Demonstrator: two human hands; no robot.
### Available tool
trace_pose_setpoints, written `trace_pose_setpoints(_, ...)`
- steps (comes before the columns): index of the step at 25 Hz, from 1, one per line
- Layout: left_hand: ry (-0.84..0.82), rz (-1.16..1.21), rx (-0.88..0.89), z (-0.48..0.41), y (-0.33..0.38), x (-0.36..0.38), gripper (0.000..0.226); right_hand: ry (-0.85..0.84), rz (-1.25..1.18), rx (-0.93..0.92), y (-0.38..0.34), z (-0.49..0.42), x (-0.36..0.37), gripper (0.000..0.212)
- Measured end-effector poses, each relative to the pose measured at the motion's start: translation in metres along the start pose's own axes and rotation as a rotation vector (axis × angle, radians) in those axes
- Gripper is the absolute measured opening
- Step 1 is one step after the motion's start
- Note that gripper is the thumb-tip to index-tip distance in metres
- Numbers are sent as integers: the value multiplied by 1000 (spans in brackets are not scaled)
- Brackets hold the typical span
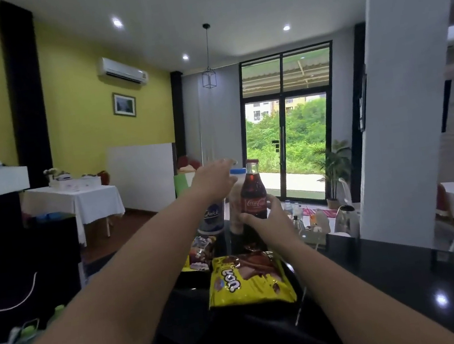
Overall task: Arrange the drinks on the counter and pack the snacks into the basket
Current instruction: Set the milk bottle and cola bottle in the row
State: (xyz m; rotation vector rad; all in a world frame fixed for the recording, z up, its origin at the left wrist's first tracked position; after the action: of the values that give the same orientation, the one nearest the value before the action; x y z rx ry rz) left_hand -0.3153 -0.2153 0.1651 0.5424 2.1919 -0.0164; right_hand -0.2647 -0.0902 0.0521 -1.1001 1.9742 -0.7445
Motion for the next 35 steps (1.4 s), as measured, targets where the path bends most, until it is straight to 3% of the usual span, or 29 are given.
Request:
trace_pose_setpoints(5, -94, 48, -7, -24, -1, 32, 44, 20, -32, -31, 4, -14, -2, 48)
trace_pose_setpoints(9, -183, 269, -108, -26, -10, 44, 33, 95, 28, -71, -2, -8, -16, 50)
trace_pose_setpoints(14, -163, 360, -58, -6, 18, 28, 23, 301, -29, -54, -19, 16, -70, 51)
trace_pose_setpoints(17, -127, 407, -34, 12, 39, 17, 24, 328, -6, -46, -30, 32, -122, 54)
trace_pose_setpoints(23, -237, 573, 119, 62, 153, -18, 22, 224, 240, 47, -41, 95, -247, 59)
trace_pose_setpoints(27, -337, 651, 173, 102, 242, -22, 24, 303, 331, 112, -41, 142, -310, 63)
trace_pose_setpoints(35, -361, 679, 163, 140, 325, -26, 26, 347, 375, 185, -28, 190, -356, 70)
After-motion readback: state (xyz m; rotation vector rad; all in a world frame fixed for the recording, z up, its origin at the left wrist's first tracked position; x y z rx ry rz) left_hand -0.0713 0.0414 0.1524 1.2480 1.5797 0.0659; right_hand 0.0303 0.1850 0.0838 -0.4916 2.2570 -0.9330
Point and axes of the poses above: each hand's wrist, its own z-axis away from the middle knuckle, its own x-axis out of the palm, y = z × x, the point moved 9 cm from there along -z, towards the middle knuckle, and after that the axes turned 10 degrees about -x, right-handed, at the moved point
